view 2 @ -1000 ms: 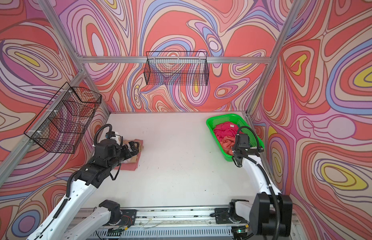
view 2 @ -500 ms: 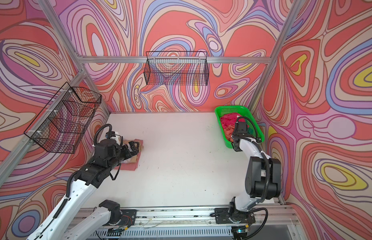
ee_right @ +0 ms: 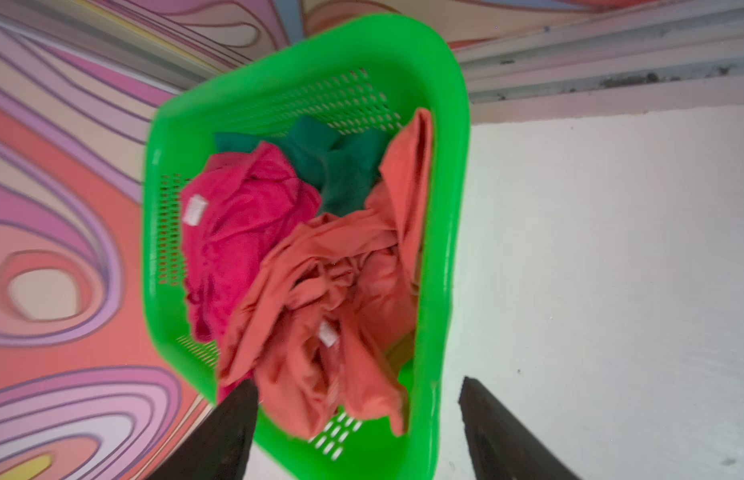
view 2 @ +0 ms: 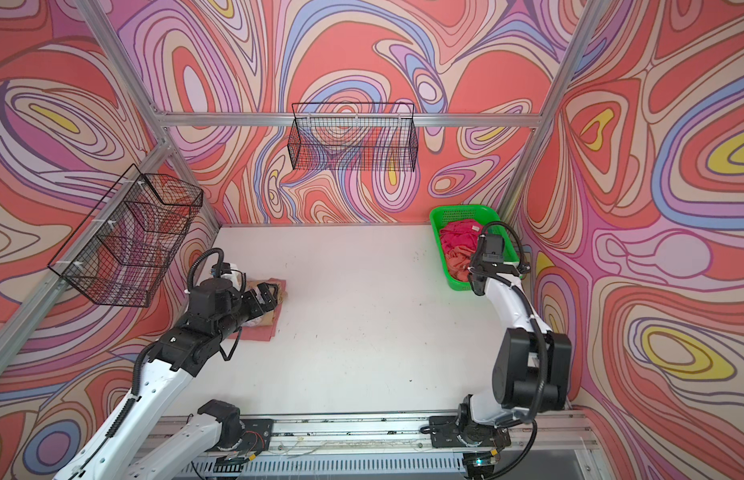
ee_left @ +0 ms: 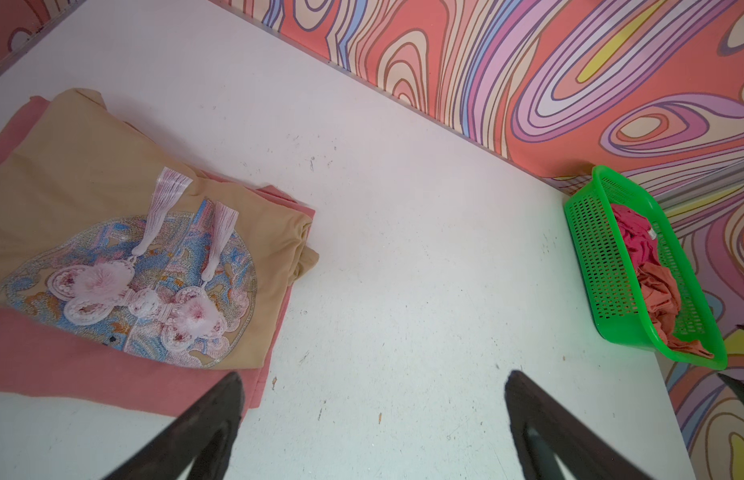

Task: Fold and stack the t-shirts
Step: 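Grasp the coral shirt with the right gripper and lift it from the basket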

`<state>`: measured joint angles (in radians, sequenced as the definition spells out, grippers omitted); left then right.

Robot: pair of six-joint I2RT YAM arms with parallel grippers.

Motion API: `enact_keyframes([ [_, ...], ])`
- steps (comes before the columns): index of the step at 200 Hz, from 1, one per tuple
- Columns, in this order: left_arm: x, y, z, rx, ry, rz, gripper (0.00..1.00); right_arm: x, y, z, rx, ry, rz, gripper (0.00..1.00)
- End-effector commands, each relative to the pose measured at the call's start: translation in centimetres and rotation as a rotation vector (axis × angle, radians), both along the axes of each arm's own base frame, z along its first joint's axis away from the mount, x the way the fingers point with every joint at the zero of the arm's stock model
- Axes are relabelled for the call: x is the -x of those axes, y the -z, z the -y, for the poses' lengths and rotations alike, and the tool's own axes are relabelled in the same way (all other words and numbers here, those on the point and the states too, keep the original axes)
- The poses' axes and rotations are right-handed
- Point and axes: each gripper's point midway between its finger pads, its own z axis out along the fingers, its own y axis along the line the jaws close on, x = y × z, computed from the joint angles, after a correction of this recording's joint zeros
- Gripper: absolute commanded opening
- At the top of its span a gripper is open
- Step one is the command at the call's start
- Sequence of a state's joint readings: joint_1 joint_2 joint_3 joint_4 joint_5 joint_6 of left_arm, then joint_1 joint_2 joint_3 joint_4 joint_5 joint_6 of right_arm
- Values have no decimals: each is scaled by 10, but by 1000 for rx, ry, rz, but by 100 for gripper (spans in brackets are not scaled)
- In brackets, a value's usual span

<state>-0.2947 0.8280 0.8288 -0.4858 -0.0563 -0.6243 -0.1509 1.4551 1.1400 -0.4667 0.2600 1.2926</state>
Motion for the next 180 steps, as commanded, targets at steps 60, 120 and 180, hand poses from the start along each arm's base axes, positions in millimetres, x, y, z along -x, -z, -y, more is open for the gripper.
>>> enact_keyframes([
  [60, 27, -4, -29, -174, -71, -24, 100, -58, 19, -32, -24, -357, -136, 95],
  [120, 22, -1, -25, -168, -63, -38, 100, -96, 78, -29, -30, -435, -274, 67],
  [180, 21, -1, -24, -165, -60, -39, 100, -92, 27, -26, 43, -433, -181, 0],
])
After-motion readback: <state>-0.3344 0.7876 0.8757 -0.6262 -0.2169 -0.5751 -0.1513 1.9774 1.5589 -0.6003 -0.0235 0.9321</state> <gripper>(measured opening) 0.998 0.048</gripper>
